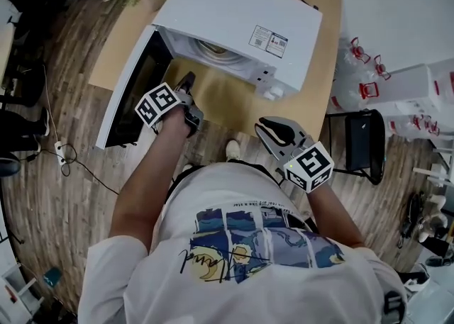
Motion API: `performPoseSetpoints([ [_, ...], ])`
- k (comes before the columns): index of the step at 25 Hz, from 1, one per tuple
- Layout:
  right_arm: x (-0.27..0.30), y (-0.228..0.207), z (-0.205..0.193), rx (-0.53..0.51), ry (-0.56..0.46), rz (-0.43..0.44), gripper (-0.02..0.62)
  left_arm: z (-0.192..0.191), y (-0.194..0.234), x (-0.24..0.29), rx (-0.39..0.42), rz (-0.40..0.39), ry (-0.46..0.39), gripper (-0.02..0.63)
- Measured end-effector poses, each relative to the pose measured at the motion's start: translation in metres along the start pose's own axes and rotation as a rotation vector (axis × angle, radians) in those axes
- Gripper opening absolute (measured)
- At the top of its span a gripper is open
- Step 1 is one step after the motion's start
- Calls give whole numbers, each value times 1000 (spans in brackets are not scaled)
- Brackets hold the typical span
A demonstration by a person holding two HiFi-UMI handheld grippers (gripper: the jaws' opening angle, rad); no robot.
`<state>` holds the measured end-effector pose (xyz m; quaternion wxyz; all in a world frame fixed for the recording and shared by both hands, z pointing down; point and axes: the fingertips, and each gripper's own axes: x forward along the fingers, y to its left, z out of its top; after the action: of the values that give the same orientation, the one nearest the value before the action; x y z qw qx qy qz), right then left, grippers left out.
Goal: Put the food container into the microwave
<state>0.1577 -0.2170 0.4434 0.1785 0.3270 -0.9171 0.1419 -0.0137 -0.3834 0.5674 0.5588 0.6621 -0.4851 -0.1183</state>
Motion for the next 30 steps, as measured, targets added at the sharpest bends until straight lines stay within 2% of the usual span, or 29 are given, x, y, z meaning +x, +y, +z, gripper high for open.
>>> performPoseSetpoints([
  [12,18,59,3,12,-10,-57,43,-16,2,-69,67,-74,98,10],
  [23,21,109,-1,28,-14,-112,35,-33,-20,-142,176,-274,208,8],
  [30,31,144,-5,38,-15,-124,32,-39,-21,-189,216,-328,245,8],
])
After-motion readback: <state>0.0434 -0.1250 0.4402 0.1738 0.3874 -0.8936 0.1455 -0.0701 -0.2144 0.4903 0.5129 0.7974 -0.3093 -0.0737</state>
